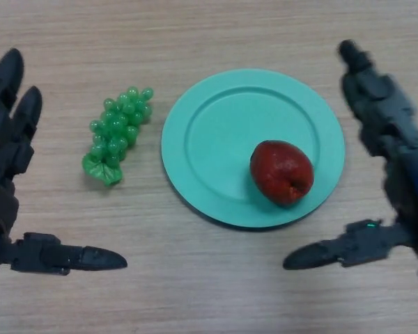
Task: Pick up the red apple and place it on the plate
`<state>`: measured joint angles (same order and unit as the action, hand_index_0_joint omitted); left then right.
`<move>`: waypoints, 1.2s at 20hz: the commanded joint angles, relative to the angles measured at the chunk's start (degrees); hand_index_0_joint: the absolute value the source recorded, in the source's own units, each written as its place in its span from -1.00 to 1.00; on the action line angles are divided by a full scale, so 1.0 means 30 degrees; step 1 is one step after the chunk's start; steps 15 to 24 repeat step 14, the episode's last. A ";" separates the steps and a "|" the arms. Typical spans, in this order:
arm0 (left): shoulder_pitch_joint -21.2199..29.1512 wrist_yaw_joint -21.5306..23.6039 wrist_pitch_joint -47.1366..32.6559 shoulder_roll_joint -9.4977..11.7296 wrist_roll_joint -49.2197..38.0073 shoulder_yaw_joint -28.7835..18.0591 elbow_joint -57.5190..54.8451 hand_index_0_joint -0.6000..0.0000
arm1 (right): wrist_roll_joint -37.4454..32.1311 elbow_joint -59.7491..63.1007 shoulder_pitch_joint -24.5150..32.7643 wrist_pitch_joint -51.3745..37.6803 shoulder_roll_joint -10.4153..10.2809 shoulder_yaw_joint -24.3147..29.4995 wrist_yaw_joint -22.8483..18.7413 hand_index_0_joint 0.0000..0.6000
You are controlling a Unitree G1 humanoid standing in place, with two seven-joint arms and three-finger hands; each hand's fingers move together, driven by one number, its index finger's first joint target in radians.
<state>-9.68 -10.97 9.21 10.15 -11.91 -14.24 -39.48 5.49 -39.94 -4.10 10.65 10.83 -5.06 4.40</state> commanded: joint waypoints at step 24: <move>0.1264 0.1033 -0.0549 0.0767 -0.0298 -0.0336 -0.2737 1.00 | -0.2888 -0.4432 -0.3049 -0.0930 0.0211 0.1911 0.3494 -1.00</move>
